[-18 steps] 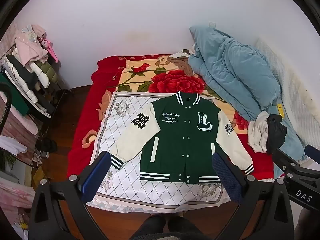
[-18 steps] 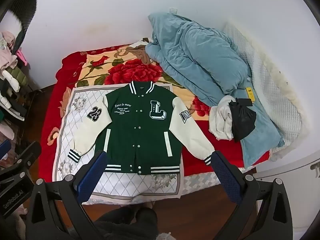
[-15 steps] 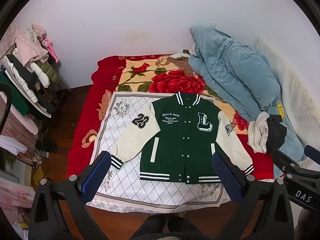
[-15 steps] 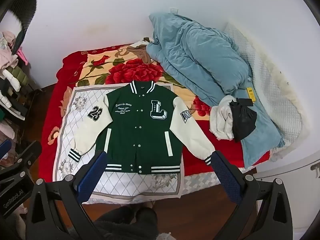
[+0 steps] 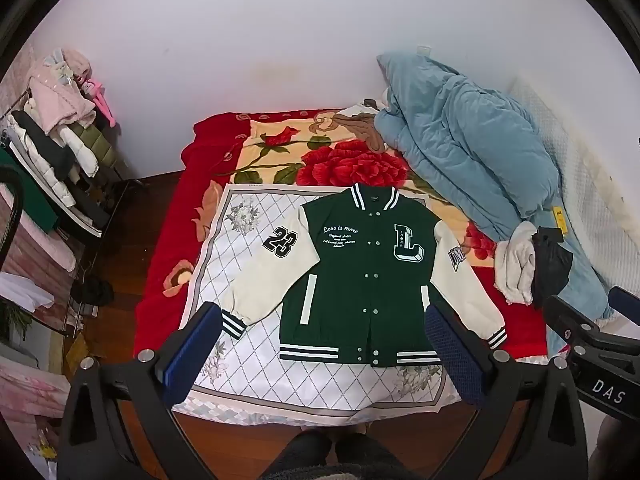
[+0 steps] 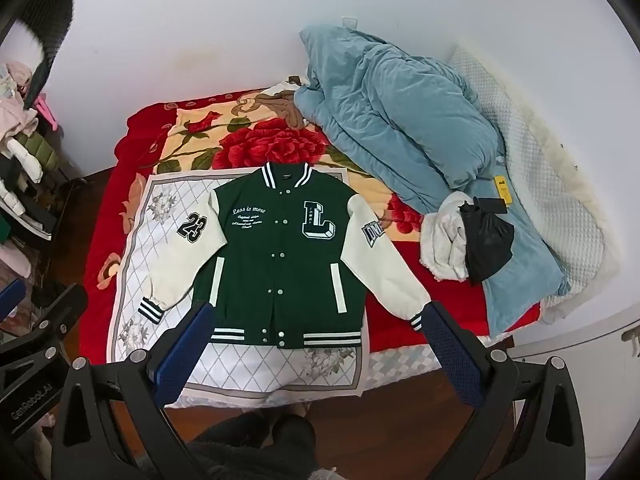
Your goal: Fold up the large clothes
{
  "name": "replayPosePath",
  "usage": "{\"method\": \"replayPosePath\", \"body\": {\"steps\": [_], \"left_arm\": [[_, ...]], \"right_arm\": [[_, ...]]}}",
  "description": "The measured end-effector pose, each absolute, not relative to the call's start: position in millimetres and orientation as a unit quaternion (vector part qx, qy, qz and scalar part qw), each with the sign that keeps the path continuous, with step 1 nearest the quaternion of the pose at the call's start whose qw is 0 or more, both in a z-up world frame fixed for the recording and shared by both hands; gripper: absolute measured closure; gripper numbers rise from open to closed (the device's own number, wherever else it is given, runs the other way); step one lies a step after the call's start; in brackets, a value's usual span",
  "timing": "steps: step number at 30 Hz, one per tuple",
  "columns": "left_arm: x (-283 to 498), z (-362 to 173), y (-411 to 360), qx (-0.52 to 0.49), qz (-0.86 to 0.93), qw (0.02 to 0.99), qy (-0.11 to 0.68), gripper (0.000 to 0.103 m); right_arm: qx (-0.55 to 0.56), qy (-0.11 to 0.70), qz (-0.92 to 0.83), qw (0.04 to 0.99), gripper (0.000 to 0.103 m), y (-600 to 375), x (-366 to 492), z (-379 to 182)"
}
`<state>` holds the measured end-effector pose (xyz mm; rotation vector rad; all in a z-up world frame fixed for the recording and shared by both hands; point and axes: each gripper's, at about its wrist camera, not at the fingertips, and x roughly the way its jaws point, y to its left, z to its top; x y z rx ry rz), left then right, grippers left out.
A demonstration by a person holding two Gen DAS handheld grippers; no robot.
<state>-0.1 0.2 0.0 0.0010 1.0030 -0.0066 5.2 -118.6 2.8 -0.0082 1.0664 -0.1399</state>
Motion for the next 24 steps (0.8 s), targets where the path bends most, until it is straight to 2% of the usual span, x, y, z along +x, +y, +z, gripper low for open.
{"method": "replayPosePath", "body": {"steps": [24], "left_arm": [[2.1,5.0,-4.4,0.000,-0.003,0.879,0.477,0.000]], "right_arm": [[-0.001,0.505,-0.065,0.860,0.000,-120.6,6.3,6.9]]}}
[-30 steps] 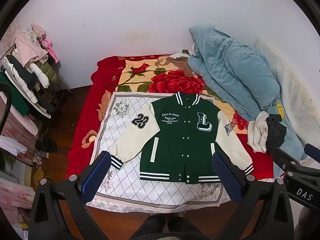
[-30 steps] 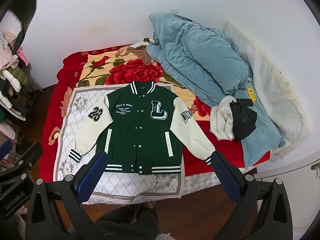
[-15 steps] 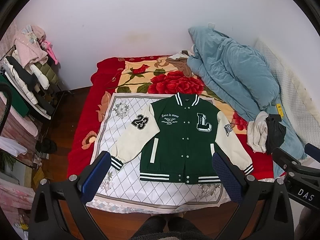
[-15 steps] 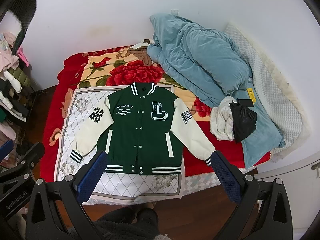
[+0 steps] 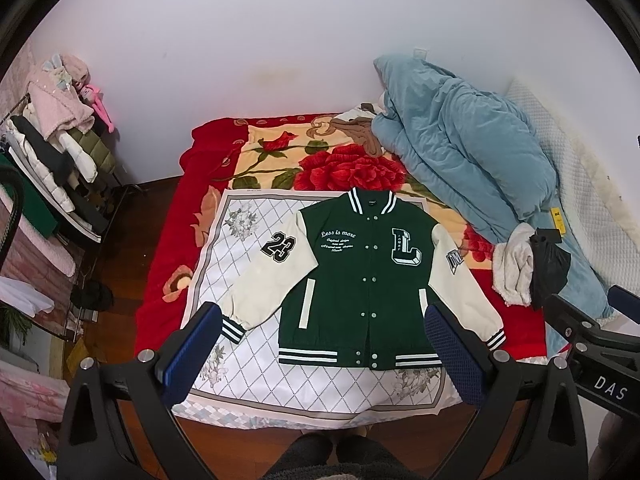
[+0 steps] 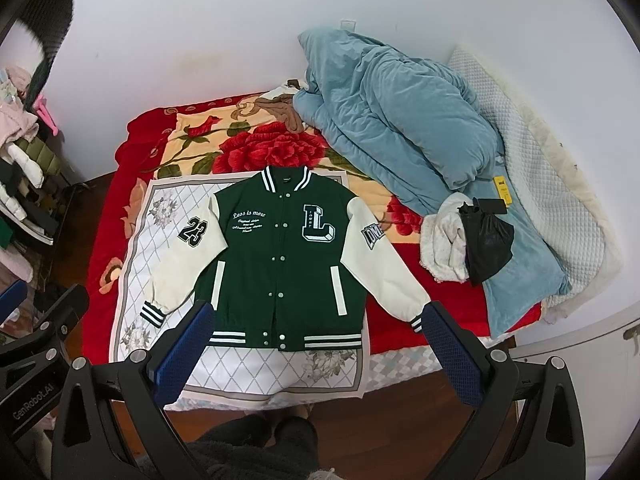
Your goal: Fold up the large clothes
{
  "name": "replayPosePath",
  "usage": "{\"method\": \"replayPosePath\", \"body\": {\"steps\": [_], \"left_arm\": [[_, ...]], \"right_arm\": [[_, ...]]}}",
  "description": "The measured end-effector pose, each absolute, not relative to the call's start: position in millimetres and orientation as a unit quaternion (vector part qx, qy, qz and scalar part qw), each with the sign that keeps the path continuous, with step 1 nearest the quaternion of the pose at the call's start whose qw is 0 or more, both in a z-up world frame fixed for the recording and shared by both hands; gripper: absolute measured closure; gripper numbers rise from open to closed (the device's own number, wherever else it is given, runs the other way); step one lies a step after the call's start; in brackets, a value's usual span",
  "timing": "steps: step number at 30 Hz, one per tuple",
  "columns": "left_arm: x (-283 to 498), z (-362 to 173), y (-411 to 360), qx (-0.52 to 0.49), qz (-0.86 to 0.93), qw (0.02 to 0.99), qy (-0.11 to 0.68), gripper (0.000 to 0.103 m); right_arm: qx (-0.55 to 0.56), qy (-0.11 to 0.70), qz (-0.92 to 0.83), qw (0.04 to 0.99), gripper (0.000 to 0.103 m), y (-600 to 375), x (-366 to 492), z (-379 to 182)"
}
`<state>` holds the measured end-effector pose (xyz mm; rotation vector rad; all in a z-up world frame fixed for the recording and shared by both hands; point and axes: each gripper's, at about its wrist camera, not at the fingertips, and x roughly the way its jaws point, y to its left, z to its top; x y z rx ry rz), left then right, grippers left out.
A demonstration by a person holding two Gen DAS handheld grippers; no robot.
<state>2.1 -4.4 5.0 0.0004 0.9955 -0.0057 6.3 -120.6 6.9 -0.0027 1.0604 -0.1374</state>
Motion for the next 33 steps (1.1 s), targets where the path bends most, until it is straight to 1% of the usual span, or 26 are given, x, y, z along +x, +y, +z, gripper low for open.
{"method": "replayPosePath", "body": {"steps": [33], "left_arm": [[1.7,20.8,-16.0,0.003,-0.001,0.879,0.476,0.000]], "right_arm": [[-0.001,0.504,-0.065,0.861,0.000,-118.4,7.6,5.9]]}}
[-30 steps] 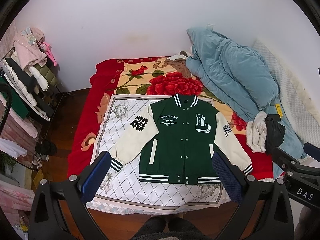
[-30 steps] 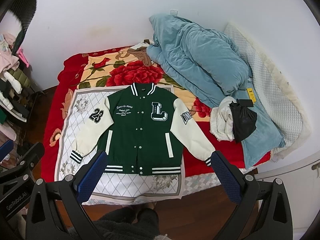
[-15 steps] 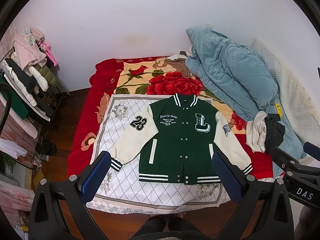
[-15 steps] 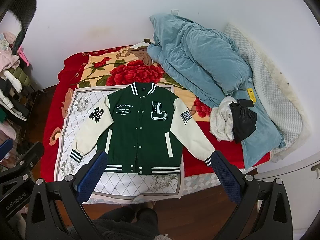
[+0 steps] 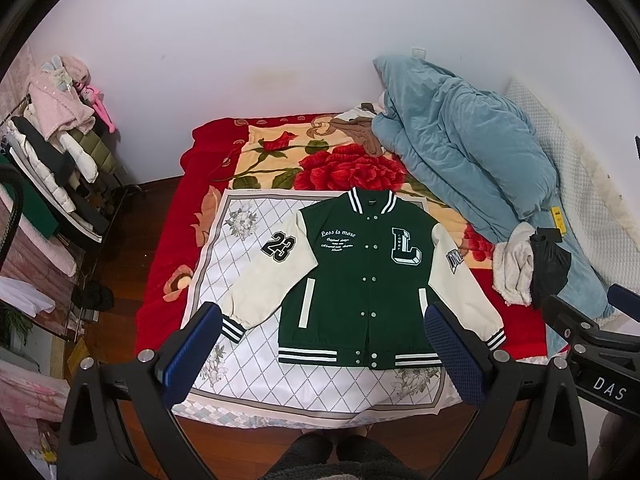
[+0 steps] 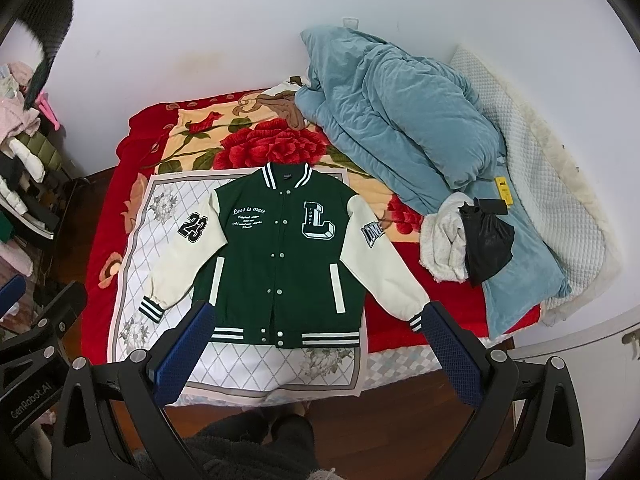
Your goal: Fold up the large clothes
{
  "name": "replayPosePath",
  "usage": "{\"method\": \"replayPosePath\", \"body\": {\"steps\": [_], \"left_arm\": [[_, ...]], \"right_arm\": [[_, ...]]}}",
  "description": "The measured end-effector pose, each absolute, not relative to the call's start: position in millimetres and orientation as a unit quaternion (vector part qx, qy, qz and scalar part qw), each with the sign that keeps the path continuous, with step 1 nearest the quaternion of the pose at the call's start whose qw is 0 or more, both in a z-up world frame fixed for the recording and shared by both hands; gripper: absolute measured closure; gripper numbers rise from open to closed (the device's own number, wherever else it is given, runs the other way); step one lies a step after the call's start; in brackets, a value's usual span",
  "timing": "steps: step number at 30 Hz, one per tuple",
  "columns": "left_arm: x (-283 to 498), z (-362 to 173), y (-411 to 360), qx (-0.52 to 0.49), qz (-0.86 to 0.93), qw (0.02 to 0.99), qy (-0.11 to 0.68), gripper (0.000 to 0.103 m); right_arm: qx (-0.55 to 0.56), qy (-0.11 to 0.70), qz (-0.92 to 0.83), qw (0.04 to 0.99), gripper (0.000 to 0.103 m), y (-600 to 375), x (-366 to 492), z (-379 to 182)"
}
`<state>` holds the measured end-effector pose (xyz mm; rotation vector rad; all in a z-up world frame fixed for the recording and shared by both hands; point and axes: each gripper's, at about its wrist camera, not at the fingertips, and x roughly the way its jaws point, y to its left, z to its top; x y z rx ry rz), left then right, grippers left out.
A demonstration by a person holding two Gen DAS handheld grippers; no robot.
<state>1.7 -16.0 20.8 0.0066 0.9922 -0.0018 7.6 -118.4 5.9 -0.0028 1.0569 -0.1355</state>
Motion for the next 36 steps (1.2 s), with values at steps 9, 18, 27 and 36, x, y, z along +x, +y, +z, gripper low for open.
{"method": "replayPosePath", "body": {"steps": [9,18,27,36], "left_arm": [[3.0,21.8,-16.2,0.003,-0.001,0.880,0.474,0.000],[3.8,24.3,-16.1,0.003,-0.001,0.880,0.474,0.000],[13.2,15.1,-11.3,0.008,0.003,0.883,0.469,0.000],[80.8,-71.3,-11.8,0.057,0.031,0.885,0.461,0.000]], "right_arm": [[-0.001,0.505,-0.065,0.861,0.000,-118.6,7.8,5.9],[-0.001,0.505,-0.065,0.860,0.000,-116.6,11.3,8.0],[0.010,0.505,-0.077,0.860,0.000,-117.0,21.2,2.6],[0.124,0.527,-0.151,0.827,0.000,-172.4,61.3,-126.4]]}}
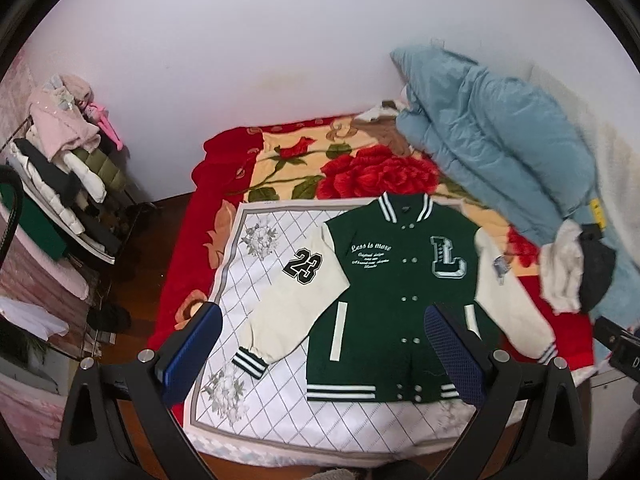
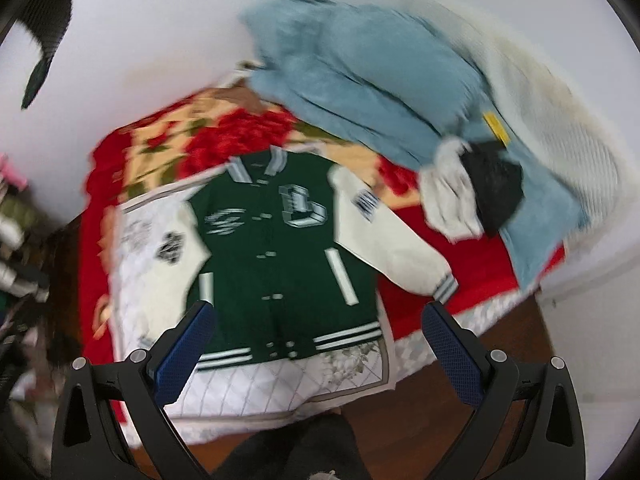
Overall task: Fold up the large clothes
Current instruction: 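Grasp the cream sleeve cuff with the right tool while the left tool approaches the jacket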
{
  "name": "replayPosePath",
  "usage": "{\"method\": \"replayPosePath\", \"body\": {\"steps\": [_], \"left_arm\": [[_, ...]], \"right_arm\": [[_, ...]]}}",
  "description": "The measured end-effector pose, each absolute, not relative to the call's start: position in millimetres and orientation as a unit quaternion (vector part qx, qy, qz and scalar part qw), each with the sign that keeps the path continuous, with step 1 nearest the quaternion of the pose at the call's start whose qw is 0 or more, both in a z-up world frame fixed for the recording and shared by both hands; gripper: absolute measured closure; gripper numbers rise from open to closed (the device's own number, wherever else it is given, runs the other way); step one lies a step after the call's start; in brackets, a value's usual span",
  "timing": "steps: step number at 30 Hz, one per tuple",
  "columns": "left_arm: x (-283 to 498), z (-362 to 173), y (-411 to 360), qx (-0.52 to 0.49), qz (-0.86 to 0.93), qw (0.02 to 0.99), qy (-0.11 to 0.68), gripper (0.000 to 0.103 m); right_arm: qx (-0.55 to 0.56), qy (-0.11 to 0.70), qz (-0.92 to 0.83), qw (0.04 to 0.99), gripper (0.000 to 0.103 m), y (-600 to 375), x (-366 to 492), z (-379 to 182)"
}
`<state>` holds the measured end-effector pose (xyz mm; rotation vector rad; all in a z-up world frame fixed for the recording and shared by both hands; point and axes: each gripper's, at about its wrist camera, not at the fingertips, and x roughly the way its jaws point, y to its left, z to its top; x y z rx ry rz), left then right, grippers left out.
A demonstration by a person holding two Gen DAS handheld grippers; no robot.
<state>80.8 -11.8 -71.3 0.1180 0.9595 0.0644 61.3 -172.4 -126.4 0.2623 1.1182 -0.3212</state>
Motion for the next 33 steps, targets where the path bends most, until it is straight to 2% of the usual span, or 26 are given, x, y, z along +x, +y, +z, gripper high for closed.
{"method": "replayPosePath", "body": {"steps": [2,4,5,8,12,20,23,25,29,30,31,32,33], "left_arm": [[101.3,-101.3,-15.5,0.058,0.036,0.878,0.474,0.000],[121.1,-136.8,-25.4,0.063,0.045,0.868,0.491,0.000],[130.2,-154.8,-31.1,0.062,0.047,0.863,0.499,0.000],[156.8,-209.9,-51.0,0.068,0.061,0.846,0.525,0.000],[192.3,-280.0,-75.7,0.065,0.084,0.822,0.560,0.000],[257.3,-424.1,-139.5,0.065,0.121,0.772,0.621,0.000],[273.8,-459.1,-163.5,0.072,0.116,0.760,0.635,0.000],[283.3,-476.1,-179.4,0.083,0.122,0.754,0.640,0.000],[295.9,-491.3,-207.3,0.098,0.094,0.771,0.622,0.000],[298.9,-494.2,-211.5,0.101,0.090,0.774,0.619,0.000],[302.3,-497.4,-213.7,0.101,0.087,0.776,0.617,0.000],[306.5,-500.0,-214.6,0.098,0.086,0.777,0.616,0.000],[311.9,-502.5,-214.7,0.094,0.085,0.777,0.616,0.000]], "right_arm": [[0.148,0.531,-0.176,0.816,0.008,-197.9,69.2,-166.6],[0.197,0.547,-0.200,0.789,0.032,-232.7,73.9,-220.1],[0.224,0.553,-0.207,0.775,0.034,-250.0,74.7,-246.4],[0.334,0.557,-0.247,0.719,0.034,-313.1,68.5,-337.9],[0.455,0.518,-0.297,0.660,0.032,-390.8,53.2,-458.6],[0.616,0.454,-0.350,0.541,0.031,-473.1,50.4,-654.4],[0.659,0.418,-0.343,0.523,0.033,-491.6,54.5,-693.5],[0.647,0.370,-0.359,0.561,0.079,-502.3,57.8,-686.3],[0.601,0.325,-0.366,0.632,0.082,-516.1,84.3,-664.6],[0.594,0.334,-0.358,0.639,0.080,-520.9,96.2,-671.6],[0.594,0.342,-0.354,0.636,0.069,-523.0,104.0,-678.2],[0.607,0.345,-0.343,0.628,0.064,-525.9,112.2,-690.4],[0.632,0.342,-0.327,0.614,0.064,-530.1,121.1,-705.3]]}}
